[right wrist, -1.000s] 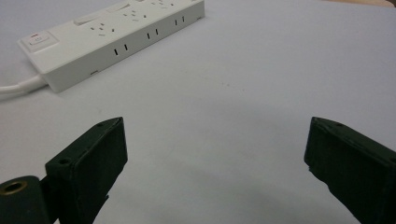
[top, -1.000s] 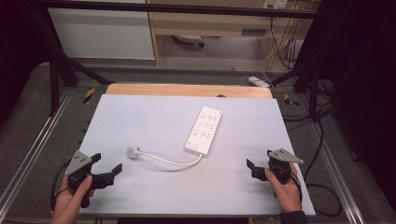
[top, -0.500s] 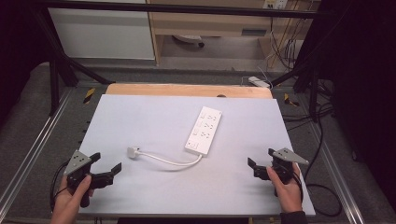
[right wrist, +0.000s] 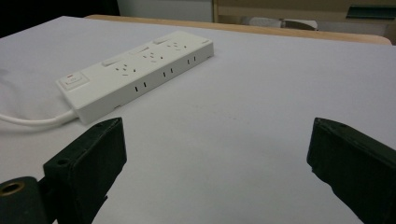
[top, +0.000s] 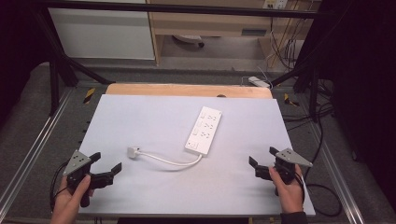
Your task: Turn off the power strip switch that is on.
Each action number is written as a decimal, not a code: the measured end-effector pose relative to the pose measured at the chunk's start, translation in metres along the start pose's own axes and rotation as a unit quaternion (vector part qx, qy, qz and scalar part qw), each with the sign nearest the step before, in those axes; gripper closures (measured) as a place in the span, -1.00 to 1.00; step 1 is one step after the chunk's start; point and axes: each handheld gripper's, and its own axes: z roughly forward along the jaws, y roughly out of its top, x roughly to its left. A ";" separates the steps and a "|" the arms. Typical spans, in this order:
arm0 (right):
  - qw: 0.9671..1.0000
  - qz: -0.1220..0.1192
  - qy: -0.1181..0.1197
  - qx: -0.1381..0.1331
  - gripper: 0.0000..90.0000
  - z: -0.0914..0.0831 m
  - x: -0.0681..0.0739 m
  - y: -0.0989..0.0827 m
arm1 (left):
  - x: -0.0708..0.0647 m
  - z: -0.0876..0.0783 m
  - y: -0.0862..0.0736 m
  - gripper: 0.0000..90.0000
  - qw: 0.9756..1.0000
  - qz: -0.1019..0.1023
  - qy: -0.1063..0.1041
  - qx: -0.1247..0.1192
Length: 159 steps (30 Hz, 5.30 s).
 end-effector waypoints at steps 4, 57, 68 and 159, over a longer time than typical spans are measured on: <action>1.000 -0.001 0.002 -0.005 -0.87 -0.001 0.001 0.001 | 0.000 0.000 0.000 -0.86 1.000 0.000 0.001 0.001; 1.000 -0.005 0.019 -0.014 -0.88 0.011 0.014 0.033 | 0.000 0.002 -0.001 -0.86 1.000 0.001 -0.001 0.009; 0.999 -0.018 0.032 0.012 -0.89 0.018 0.016 0.049 | 0.000 0.002 -0.002 -0.86 1.000 0.000 -0.001 0.011; 0.997 -0.030 0.042 0.055 -0.83 0.142 0.055 0.128 | 0.001 0.002 -0.002 -0.87 1.000 -0.001 -0.005 0.012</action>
